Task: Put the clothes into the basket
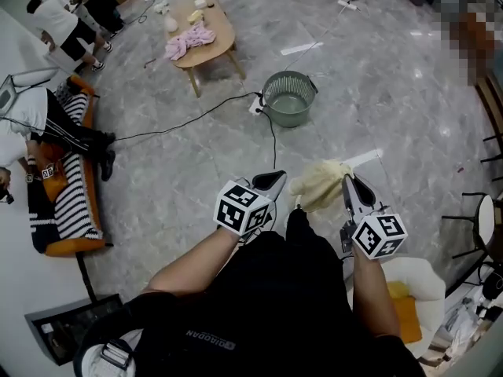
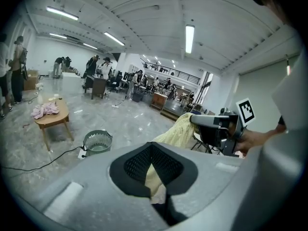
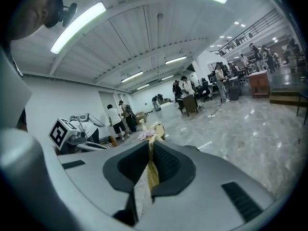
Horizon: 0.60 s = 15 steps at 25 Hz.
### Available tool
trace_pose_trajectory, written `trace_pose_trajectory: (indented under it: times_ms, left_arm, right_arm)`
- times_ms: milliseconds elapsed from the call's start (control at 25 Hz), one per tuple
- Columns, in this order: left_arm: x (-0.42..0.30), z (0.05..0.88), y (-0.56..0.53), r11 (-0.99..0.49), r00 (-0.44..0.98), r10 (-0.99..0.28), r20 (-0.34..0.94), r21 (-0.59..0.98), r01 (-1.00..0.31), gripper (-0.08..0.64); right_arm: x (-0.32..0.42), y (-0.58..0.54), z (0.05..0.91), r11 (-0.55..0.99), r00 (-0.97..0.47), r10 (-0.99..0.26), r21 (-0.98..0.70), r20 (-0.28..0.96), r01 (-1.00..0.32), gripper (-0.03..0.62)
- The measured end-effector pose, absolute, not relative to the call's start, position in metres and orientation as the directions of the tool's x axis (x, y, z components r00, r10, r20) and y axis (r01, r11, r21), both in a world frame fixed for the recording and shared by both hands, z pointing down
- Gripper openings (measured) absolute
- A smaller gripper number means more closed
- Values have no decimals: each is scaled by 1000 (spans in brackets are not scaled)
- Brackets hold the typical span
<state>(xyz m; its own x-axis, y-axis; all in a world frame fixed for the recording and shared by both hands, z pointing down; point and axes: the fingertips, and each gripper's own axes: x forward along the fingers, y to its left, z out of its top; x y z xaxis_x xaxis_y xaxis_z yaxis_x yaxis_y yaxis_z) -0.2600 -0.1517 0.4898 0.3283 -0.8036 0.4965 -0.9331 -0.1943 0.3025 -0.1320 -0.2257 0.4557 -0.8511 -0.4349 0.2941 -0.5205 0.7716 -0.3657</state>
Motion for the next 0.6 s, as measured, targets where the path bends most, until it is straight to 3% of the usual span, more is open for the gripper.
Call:
trace_pose_trajectory:
  times_ms: [600]
  left_arm:
    - [-310,484,-303,-139,269,-803,532,272,-952,0]
  right_arm:
    - [-187,-372,481,798,-877,-356,-384,322,-465,40]
